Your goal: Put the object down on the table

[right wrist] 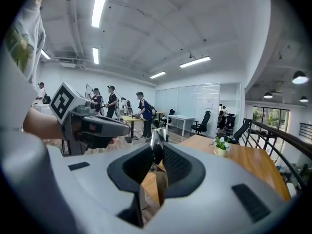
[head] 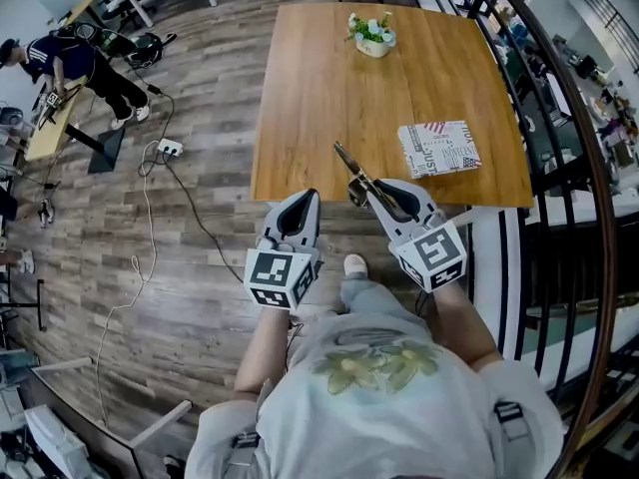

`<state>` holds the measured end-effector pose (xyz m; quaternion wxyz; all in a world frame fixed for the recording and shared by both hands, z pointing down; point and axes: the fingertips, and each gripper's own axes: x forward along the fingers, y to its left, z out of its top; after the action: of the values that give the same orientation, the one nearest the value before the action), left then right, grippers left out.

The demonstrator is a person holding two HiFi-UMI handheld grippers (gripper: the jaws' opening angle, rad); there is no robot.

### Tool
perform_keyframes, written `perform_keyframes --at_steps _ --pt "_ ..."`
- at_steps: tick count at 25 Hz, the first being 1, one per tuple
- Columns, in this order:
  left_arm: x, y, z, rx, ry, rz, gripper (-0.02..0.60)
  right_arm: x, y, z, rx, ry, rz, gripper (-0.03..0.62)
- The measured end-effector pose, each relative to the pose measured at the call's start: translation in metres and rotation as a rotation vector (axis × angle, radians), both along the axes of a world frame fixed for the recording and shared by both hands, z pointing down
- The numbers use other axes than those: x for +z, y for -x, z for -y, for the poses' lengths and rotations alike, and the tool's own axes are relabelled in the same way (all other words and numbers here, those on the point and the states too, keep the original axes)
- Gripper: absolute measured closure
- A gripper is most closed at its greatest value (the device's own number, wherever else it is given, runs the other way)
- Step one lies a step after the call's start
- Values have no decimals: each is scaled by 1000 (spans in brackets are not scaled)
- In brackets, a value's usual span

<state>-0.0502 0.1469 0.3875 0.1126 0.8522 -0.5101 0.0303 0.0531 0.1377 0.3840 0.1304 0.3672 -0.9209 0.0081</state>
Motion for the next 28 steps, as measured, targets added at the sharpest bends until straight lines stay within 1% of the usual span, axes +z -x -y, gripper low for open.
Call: perform_keyframes --at_steps 4,5,6,10,13,15,19,23,28 --pt "3 -8 31 -3 7 10 569 0 -8 31 4 -5 5 530" --pt "4 -10 38 -4 12 10 569 -1 -11 38 7 -10 4 541" --pt "5 -13 45 -6 17 11 569 -1 -14 46 9 -14 3 580" --pt "8 -22 67 -31 33 9 569 11 -23 86 34 5 -14 585" --pt "7 -23 80 -63 38 13 569 18 -25 114 21 41 3 585" --pt "8 -22 86 -87 45 12 569 20 -26 123 4 52 14 585" --pt "9 -18 96 -127 47 13 569 19 -27 137 -23 44 15 585" --pt "16 -15 102 -138 68 27 569 17 -25 146 -36 33 24 585" --pt "21 -11 118 -140 69 33 569 16 -20 160 -41 16 31 585"
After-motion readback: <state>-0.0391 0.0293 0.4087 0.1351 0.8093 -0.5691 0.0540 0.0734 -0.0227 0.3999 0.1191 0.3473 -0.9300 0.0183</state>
